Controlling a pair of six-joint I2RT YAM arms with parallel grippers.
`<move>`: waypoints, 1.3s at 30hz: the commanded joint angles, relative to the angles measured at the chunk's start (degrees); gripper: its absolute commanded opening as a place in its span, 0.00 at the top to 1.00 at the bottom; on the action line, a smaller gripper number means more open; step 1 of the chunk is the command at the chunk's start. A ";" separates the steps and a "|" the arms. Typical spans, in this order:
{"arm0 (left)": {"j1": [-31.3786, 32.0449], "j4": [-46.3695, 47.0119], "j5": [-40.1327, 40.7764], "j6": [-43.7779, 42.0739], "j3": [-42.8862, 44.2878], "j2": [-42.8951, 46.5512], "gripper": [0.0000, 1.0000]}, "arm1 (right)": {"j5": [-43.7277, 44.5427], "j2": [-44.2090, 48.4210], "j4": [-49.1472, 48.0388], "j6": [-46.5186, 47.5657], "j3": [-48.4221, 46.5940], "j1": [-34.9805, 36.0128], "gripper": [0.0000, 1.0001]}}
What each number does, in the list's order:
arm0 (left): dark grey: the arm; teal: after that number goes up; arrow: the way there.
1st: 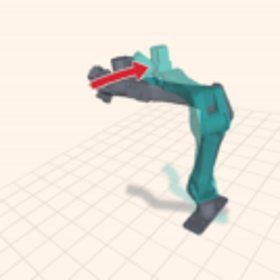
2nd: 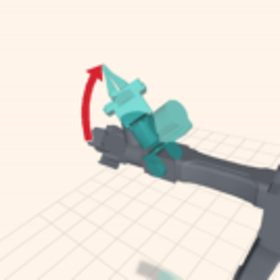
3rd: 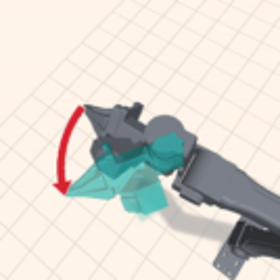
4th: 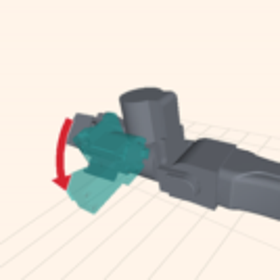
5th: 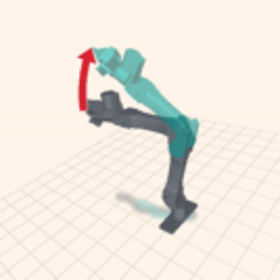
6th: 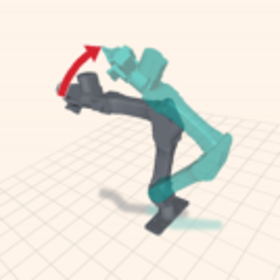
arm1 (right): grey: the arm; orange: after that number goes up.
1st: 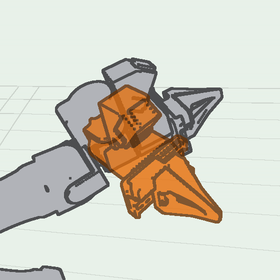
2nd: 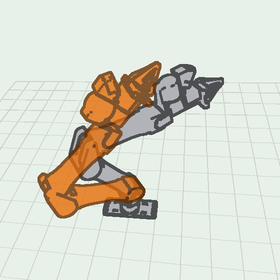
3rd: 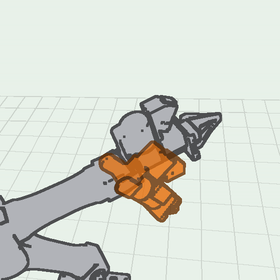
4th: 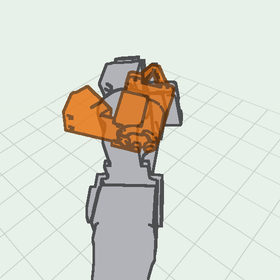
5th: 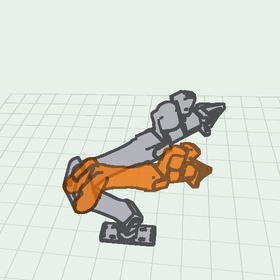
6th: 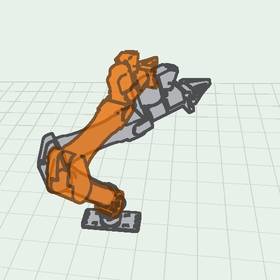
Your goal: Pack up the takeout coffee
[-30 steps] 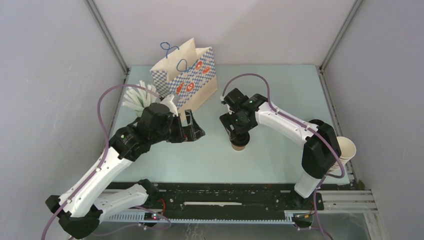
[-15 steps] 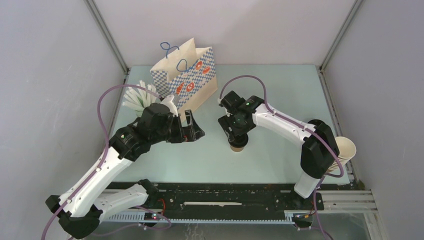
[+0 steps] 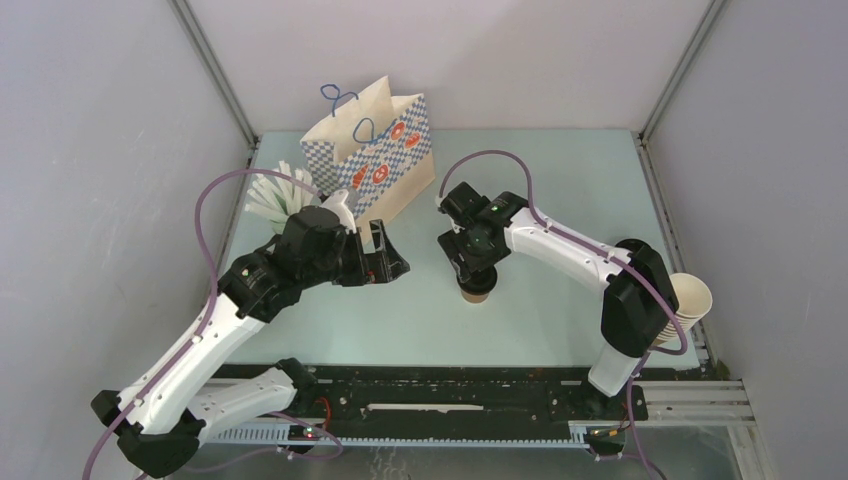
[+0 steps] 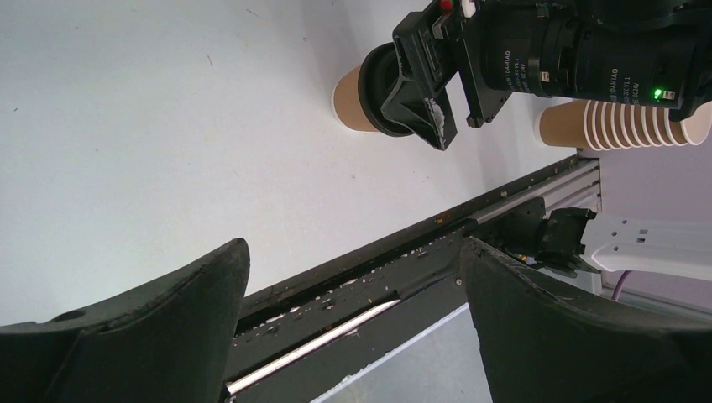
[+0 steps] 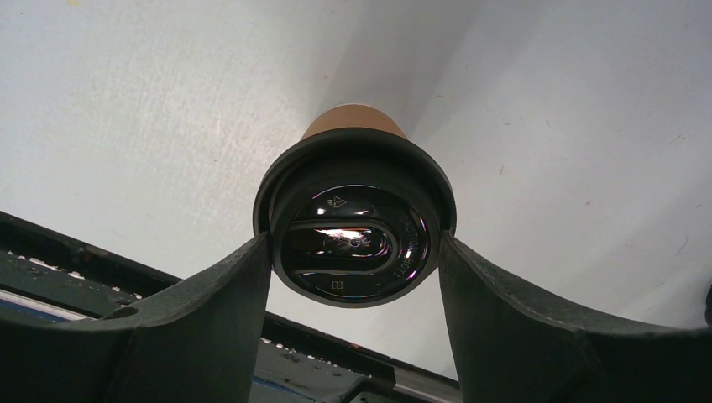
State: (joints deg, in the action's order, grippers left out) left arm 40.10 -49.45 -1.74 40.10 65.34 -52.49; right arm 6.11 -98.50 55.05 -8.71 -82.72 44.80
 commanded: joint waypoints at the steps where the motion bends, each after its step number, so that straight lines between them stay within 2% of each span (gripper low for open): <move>1: -0.02 0.68 -0.27 0.07 1.36 0.02 0.00 | 1.35 0.04 -0.91 -0.85 -0.69 0.67 0.26; 5: -0.08 0.59 -0.13 -0.02 1.69 0.02 0.00 | 4.91 1.82 -1.37 -1.49 -0.69 -0.04 0.26; 9: -0.02 0.11 -0.15 -0.31 2.51 -0.19 0.00 | 5.54 3.25 -2.19 -2.36 -0.54 -5.66 0.27; 15: -0.09 -0.60 -0.31 -0.71 4.27 -0.68 0.00 | 7.60 2.01 -4.74 -1.44 -0.45 -20.19 0.27; 20: -0.07 -2.02 -0.35 -0.51 5.99 -0.41 0.00 | 5.55 0.41 -6.96 -2.78 -1.79 -33.58 0.27; 25: -0.03 -3.93 0.13 -0.31 7.73 0.48 0.00 | 6.02 -2.29 -6.86 -2.42 -6.02 -41.49 0.27; 29: -0.09 -4.79 0.48 -0.28 8.30 0.80 0.00 | 4.89 -4.54 -6.27 -2.56 -7.95 -44.27 0.26; 34: -0.03 -6.90 1.60 -0.88 10.43 0.43 0.00 | 2.80 -4.91 -6.58 -2.71 -7.69 -44.36 0.24; 37: -0.10 -10.49 8.24 -2.56 14.38 -0.56 0.00 | 1.99 -5.04 -6.62 -2.78 -7.14 -44.36 0.22; 39: -0.87 -13.58 12.75 -4.67 18.18 -2.09 0.00 | 1.85 -4.95 -6.44 -3.02 -6.93 -44.36 0.17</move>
State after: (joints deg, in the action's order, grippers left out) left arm 40.10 -58.30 1.91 39.27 75.55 -53.25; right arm 8.99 -103.42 48.99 -10.50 -88.71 0.32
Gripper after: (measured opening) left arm 0.996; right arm 0.795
